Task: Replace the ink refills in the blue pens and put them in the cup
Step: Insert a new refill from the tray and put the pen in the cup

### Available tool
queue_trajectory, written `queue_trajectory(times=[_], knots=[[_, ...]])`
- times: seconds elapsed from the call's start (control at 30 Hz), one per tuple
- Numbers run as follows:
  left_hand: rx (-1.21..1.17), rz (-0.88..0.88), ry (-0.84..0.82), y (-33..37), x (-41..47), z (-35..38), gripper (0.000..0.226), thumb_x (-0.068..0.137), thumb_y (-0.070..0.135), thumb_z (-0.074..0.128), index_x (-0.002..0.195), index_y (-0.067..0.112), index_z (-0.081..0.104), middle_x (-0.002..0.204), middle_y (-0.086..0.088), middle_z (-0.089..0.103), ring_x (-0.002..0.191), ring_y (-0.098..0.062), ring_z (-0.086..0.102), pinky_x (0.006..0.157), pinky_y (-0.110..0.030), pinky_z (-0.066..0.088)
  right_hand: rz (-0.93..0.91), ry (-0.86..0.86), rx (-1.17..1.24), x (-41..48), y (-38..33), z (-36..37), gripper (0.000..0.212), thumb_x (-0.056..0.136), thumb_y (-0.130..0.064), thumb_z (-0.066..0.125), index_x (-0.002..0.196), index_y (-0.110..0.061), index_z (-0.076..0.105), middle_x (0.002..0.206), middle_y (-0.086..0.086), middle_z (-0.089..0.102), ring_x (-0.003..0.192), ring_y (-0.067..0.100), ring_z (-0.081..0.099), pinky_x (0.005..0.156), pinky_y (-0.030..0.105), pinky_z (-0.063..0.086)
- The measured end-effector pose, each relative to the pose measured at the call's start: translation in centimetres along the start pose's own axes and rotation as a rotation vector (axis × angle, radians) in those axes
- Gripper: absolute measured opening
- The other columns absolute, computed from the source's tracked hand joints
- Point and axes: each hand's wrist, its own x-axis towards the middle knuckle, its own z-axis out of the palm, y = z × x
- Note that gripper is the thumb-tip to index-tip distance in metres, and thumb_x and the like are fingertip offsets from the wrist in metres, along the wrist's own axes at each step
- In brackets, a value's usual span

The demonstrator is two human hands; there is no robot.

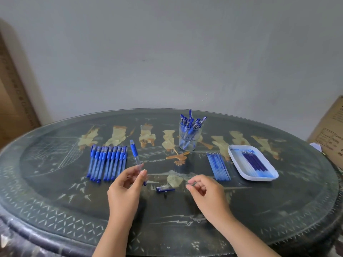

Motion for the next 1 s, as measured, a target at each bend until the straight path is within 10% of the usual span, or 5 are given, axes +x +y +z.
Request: queue_trajectory(times=[0.17,0.43,0.7,1.0], knots=[[0.035,-0.014,-0.015,-0.2,0.1,0.0,0.014,0.084,0.017,0.074,0.091,0.029,0.074,0.078,0.000,0.075,0.083,-0.024,0.071,0.091,-0.045,0.055,-0.081,-0.093,-0.053,0.7,-0.6,1.1,0.006,0.086,-0.018,0.070,0.086,-0.023,0.069,0.076,-0.015,0.059,0.076,0.006,0.057,0.067,0.014,0.046],[0.123,0.008,-0.046,-0.4,0.1,0.1,0.014,0.083,0.020,0.075,0.091,0.032,0.072,0.075,0.002,0.075,0.080,-0.021,0.071,0.089,-0.045,0.055,0.304,0.353,-0.460,6.9,8.0,-10.2,0.015,0.091,-0.009,0.057,0.082,-0.008,0.069,0.088,0.009,0.063,0.081,0.030,0.059,0.067,0.034,0.046],[0.154,0.019,-0.040,-0.3,0.2,0.6,0.013,0.082,0.021,0.075,0.091,0.030,0.073,0.073,0.003,0.074,0.082,-0.020,0.071,0.078,-0.032,0.056,0.544,0.026,-0.817,9.1,11.3,-12.8,0.018,0.087,-0.015,0.054,0.069,-0.013,0.057,0.078,0.007,0.057,0.067,0.030,0.053,0.057,0.028,0.042],[0.163,0.014,-0.053,-0.4,0.1,0.9,0.014,0.081,0.022,0.075,0.091,0.032,0.073,0.075,0.009,0.074,0.083,-0.021,0.071,0.077,-0.036,0.057,0.551,-0.123,-0.979,10.1,9.0,-12.5,0.021,0.087,-0.012,0.058,0.107,-0.009,0.064,0.103,0.007,0.063,0.086,0.026,0.059,0.066,0.028,0.044]])
